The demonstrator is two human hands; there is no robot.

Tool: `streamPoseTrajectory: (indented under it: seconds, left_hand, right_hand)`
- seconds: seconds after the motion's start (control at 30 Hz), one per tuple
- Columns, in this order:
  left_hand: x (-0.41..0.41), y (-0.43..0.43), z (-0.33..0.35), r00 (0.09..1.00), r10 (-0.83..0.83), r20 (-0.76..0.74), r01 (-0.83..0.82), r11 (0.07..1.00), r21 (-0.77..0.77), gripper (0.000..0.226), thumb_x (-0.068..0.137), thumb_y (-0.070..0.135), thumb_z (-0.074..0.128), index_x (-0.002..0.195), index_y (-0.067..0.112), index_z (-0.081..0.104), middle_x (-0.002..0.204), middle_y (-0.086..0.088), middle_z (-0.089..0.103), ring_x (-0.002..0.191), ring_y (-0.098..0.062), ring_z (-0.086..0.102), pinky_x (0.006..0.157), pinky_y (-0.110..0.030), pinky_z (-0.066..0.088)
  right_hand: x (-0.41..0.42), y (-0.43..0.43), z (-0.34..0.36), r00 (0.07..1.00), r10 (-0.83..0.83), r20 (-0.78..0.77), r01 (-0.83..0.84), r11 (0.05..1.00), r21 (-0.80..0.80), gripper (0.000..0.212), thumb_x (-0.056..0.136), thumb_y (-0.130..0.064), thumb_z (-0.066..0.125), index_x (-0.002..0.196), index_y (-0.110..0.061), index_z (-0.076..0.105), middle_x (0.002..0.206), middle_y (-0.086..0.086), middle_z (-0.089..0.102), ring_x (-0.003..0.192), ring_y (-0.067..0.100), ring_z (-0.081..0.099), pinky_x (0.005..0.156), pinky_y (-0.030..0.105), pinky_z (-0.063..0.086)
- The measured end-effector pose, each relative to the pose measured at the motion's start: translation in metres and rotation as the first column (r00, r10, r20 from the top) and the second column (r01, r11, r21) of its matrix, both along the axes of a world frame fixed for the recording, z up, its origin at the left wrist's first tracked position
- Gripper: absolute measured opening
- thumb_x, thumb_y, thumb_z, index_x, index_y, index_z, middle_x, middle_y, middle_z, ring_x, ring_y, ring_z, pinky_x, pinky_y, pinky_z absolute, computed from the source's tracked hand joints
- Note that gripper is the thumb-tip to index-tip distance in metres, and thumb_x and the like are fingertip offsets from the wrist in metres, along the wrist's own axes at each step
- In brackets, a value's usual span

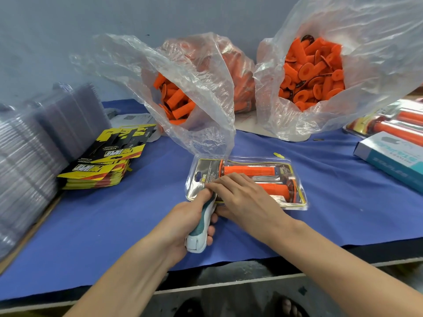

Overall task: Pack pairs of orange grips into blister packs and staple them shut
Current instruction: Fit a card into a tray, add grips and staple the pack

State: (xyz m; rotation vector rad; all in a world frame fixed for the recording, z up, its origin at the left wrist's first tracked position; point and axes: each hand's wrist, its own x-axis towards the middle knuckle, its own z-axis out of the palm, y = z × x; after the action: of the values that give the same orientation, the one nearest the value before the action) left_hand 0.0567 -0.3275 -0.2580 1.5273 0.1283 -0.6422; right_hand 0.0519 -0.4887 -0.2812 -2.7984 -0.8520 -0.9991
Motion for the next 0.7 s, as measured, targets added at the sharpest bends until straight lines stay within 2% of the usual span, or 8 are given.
streamPoseTrajectory:
  seconds: [0.13, 0.27, 0.33, 0.43, 0.5, 0.6, 0.7]
  left_hand:
    - [0.001, -0.004, 0.000, 1.000, 0.018, 0.011, -0.018, 0.999, -0.037, 0.049, 0.093, 0.052, 0.057, 0.085, 0.005, 0.064, 0.066, -0.009, 0.057, 0.047, -0.020, 0.051, 0.042, -0.027, 0.045]
    - [0.000, 0.000, 0.009, 0.993, -0.051, -0.103, 0.035, 0.987, -0.158, 0.051, 0.091, 0.060, 0.054, 0.085, 0.011, 0.066, 0.068, -0.011, 0.056, 0.049, -0.021, 0.052, 0.044, -0.026, 0.046]
    - [0.000, 0.010, 0.013, 0.983, -0.096, -0.156, 0.070, 0.984, -0.162, 0.050, 0.089, 0.061, 0.055, 0.089, 0.013, 0.065, 0.069, -0.012, 0.056, 0.050, -0.020, 0.052, 0.044, -0.026, 0.047]
    - [0.000, 0.038, 0.019, 0.966, -0.208, -0.152, 0.207, 0.978, -0.019, 0.054, 0.082, 0.063, 0.061, 0.096, 0.011, 0.067, 0.074, -0.013, 0.061, 0.052, -0.021, 0.055, 0.043, -0.026, 0.048]
    - [0.006, 0.063, 0.026, 0.968, -0.233, -0.093, 0.245, 0.958, 0.146, 0.067, 0.070, 0.066, 0.066, 0.101, 0.007, 0.068, 0.075, -0.013, 0.064, 0.051, -0.022, 0.057, 0.043, -0.027, 0.048]
    - [0.019, 0.099, 0.033, 0.989, -0.147, 0.017, 0.137, 0.953, 0.270, 0.080, 0.062, 0.071, 0.070, 0.109, 0.006, 0.068, 0.081, -0.018, 0.069, 0.053, -0.027, 0.060, 0.046, -0.030, 0.051]
    - [0.030, 0.111, 0.033, 0.993, -0.075, 0.090, 0.032, 0.914, 0.405, 0.079, 0.066, 0.079, 0.065, 0.105, 0.011, 0.068, 0.084, -0.022, 0.074, 0.060, -0.031, 0.069, 0.058, -0.031, 0.055]
  right_hand:
    - [-0.001, 0.001, -0.003, 0.999, -0.047, -0.020, 0.048, 0.999, 0.015, 0.042, 0.080, -0.018, 0.071, 0.120, -0.009, 0.061, 0.107, 0.004, 0.067, 0.094, 0.025, 0.063, 0.085, 0.037, 0.050]
    - [-0.005, 0.000, -0.009, 0.991, -0.134, 0.003, 0.134, 0.991, -0.009, 0.047, 0.088, -0.021, 0.064, 0.132, -0.008, 0.056, 0.115, 0.004, 0.065, 0.101, 0.024, 0.062, 0.089, 0.035, 0.048]
    - [-0.007, -0.002, -0.011, 0.991, -0.132, 0.006, 0.132, 0.991, 0.022, 0.040, 0.091, -0.027, 0.060, 0.128, -0.011, 0.059, 0.110, 0.002, 0.065, 0.099, 0.023, 0.062, 0.087, 0.036, 0.049]
    - [-0.007, -0.006, -0.012, 0.991, -0.128, 0.023, 0.128, 0.992, 0.016, 0.015, 0.097, -0.029, 0.058, 0.106, -0.019, 0.065, 0.096, -0.002, 0.064, 0.092, 0.023, 0.062, 0.082, 0.038, 0.050]
    - [-0.007, -0.007, -0.012, 0.991, -0.132, 0.036, 0.131, 0.991, 0.017, 0.011, 0.099, -0.025, 0.057, 0.095, -0.020, 0.065, 0.092, -0.002, 0.062, 0.089, 0.023, 0.061, 0.080, 0.037, 0.049]
    - [-0.006, -0.007, -0.013, 0.988, -0.138, 0.068, 0.139, 0.990, -0.016, 0.013, 0.098, -0.021, 0.057, 0.089, -0.019, 0.065, 0.089, -0.001, 0.062, 0.085, 0.023, 0.061, 0.078, 0.037, 0.049]
    - [-0.005, -0.007, -0.014, 0.985, -0.144, 0.092, 0.150, 0.987, -0.054, 0.011, 0.097, -0.018, 0.057, 0.090, -0.019, 0.065, 0.089, 0.000, 0.061, 0.082, 0.024, 0.059, 0.075, 0.037, 0.049]
